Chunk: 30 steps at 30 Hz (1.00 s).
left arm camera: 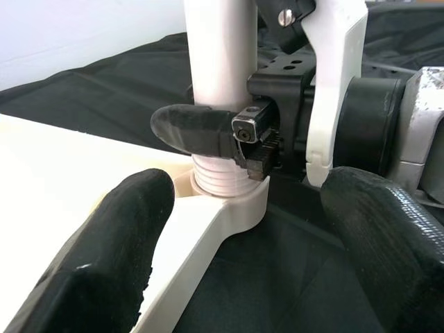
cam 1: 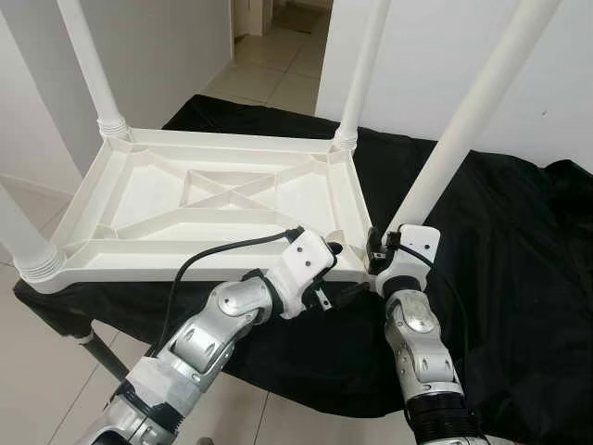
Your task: Building children table
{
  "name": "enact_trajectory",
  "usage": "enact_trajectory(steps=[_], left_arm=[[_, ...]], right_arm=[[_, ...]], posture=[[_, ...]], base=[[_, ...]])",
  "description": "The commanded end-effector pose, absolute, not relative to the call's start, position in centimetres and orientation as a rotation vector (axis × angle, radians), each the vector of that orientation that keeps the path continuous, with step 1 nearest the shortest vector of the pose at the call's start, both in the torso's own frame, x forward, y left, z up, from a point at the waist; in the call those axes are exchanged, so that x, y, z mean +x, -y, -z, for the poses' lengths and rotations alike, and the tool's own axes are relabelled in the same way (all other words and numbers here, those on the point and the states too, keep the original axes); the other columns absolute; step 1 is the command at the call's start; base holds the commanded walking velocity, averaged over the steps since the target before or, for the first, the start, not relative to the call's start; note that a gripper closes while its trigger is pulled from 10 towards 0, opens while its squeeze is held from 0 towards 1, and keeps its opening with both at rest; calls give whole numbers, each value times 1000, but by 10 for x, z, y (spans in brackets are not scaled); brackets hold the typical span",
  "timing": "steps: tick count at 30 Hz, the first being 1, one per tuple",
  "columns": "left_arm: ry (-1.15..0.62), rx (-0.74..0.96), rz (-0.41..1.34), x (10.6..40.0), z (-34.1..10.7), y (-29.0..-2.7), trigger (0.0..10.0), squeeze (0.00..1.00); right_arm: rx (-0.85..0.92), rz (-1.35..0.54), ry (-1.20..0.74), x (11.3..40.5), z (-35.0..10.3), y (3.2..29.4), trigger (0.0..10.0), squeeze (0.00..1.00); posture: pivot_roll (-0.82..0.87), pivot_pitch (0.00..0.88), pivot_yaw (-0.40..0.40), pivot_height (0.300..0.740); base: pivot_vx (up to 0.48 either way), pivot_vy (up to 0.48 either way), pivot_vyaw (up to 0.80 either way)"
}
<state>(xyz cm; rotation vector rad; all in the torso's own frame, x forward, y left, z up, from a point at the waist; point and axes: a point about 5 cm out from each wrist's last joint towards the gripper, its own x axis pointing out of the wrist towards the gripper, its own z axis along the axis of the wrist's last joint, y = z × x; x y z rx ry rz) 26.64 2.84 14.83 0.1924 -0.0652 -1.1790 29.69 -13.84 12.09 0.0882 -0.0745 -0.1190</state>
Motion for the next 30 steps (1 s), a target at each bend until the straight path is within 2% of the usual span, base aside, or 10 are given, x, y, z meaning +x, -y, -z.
enact_trajectory(steps=[1,5,6,7,8,14,22,23,25,30], left_arm=[[55,217,1265,261,-145,-26,10000,0],[55,219,1272,261,-146,-27,10000,0],[54,221,1273,261,-146,-27,10000,0],[54,221,1273,261,-146,-27,10000,0],[52,221,1273,261,-146,-28,10000,0],[50,219,1272,262,-146,-28,10000,0],[51,223,1258,261,-145,-31,10000,0],[51,226,1256,261,-144,-31,10000,0],[51,226,1256,261,-144,-31,10000,0],[31,222,1266,258,-138,-30,10000,0]], right_arm=[[110,166,12,289,-106,140,10000,0],[104,140,32,287,-110,139,10000,0],[105,122,46,285,-112,138,10000,533],[105,122,46,285,-112,138,10000,533],[98,117,55,284,-113,141,10000,1000],[75,100,80,284,-117,152,10000,1000],[52,-13,124,287,-122,165,10000,1000],[47,-70,132,288,-122,168,10000,0],[47,-70,132,288,-122,168,10000,0],[-13,-254,146,291,-120,174,10000,0]], posture=[[-54,0,-49,740],[-52,0,-51,740],[-56,0,-47,740],[-56,0,-47,740],[-60,0,-47,740],[-56,0,-53,740],[-53,0,-56,740],[-51,0,-58,740],[-51,0,-58,740],[-51,0,-49,740]], base=[[0,0,0],[0,0,0],[0,0,0],[0,0,0],[0,0,0],[0,0,0],[0,0,0],[0,0,0],[0,0,0],[0,0,0]])
